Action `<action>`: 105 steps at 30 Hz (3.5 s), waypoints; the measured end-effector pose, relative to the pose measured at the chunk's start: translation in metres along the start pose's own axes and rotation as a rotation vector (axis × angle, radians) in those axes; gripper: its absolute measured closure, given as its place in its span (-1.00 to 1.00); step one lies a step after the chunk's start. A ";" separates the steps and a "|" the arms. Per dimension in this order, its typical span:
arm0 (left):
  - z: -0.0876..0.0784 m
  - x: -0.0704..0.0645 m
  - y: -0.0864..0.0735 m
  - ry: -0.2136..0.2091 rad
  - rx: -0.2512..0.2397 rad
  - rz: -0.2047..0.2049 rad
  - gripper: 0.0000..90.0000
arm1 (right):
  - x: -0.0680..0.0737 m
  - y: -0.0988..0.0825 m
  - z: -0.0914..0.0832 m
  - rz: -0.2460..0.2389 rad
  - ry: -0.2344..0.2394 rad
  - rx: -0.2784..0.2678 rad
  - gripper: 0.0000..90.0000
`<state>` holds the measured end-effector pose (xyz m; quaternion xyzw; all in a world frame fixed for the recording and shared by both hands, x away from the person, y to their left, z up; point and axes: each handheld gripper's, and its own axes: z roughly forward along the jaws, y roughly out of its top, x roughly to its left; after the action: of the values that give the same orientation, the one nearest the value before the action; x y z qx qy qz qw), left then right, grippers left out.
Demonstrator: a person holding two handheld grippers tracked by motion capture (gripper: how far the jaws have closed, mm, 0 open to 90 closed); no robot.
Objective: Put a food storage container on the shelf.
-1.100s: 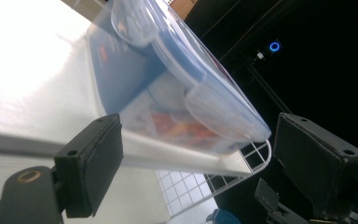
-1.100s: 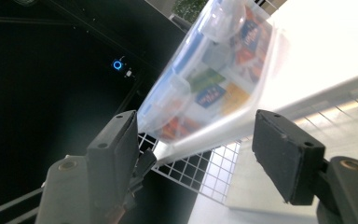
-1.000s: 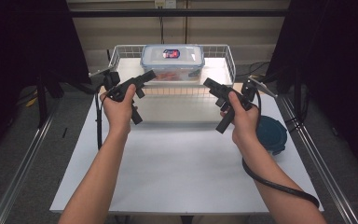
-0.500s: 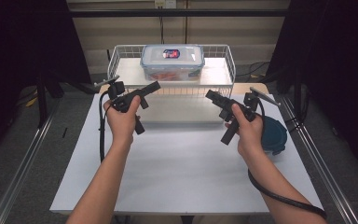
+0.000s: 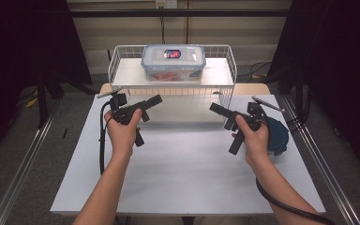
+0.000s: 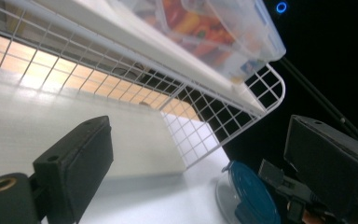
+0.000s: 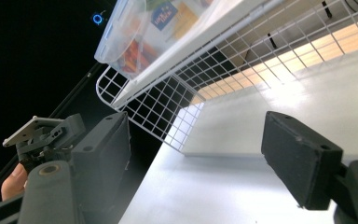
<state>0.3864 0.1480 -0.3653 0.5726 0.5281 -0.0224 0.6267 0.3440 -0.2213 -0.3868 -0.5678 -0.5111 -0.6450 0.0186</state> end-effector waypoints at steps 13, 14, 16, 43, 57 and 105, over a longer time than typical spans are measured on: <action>-0.009 0.012 -0.025 0.023 0.043 0.018 -0.87 | -0.013 -0.003 -0.010 -0.028 -0.031 0.029 -0.50; -0.010 0.013 -0.027 0.015 0.048 0.007 -0.87 | -0.013 -0.003 -0.010 -0.028 -0.033 0.031 -0.50; -0.011 0.015 -0.030 0.026 0.053 0.008 -0.88 | -0.015 -0.003 -0.012 -0.035 -0.040 0.031 -0.50; -0.024 0.031 -0.056 0.032 0.105 0.005 -0.92 | -0.045 0.018 -0.043 -0.067 -0.146 0.037 -0.31; -0.031 0.036 -0.059 0.027 0.100 -0.001 -0.92 | -0.064 0.034 -0.060 -0.111 -0.263 0.054 0.10; -0.026 0.041 -0.061 0.048 0.103 0.001 -0.91 | -0.138 0.072 -0.105 -0.186 -0.615 0.078 1.00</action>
<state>0.3494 0.1698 -0.4303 0.6047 0.5409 -0.0355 0.5836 0.3613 -0.4034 -0.4271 -0.6859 -0.5667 -0.4220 -0.1741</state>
